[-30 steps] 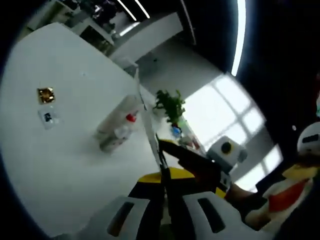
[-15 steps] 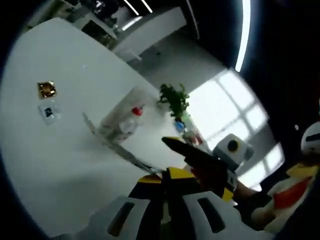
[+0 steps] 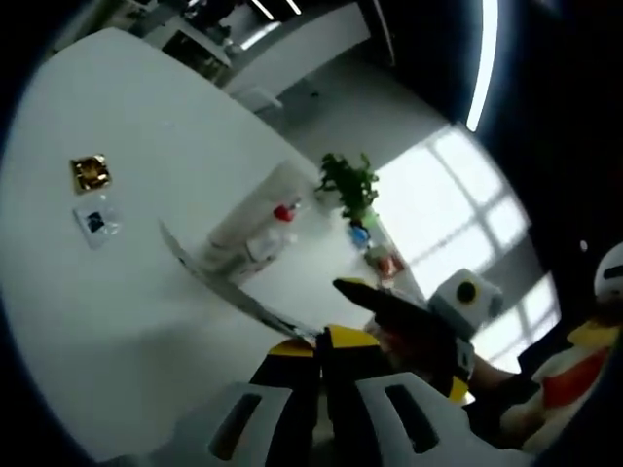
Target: Arrange the skincare products in the storage area until every visible bottle or jar stands upright without overlapping.
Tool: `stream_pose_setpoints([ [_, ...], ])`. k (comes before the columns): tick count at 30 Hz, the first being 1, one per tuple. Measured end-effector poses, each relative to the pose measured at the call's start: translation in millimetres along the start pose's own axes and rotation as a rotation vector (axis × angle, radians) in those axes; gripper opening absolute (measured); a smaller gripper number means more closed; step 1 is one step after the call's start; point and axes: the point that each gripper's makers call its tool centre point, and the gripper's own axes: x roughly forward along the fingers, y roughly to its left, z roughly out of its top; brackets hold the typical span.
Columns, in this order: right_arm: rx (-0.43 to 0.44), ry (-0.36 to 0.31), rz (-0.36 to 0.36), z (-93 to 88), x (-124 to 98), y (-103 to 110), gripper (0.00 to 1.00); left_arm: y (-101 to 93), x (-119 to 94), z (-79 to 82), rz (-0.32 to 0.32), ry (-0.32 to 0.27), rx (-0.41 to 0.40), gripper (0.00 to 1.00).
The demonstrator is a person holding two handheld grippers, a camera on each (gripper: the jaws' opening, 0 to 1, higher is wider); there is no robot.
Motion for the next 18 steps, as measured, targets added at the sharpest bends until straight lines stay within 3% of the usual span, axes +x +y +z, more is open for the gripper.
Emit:
stream_pose_setpoints([
  [10, 0.04, 0.021, -0.041, -17.5, -5, -10, 1.0, 10.4, 14, 4.2, 0.02, 0.04, 0.024, 0.0],
  [12, 0.048, 0.031, -0.05, -22.3, -7, -11, 1.0, 21.6, 15, 6.0, 0.029, 0.053, 0.024, 0.0],
  [18, 0.062, 0.047, -0.07, -31.4, -11, -15, 1.0, 27.9, 24, 0.7, 0.043, 0.086, 0.031, 0.0],
])
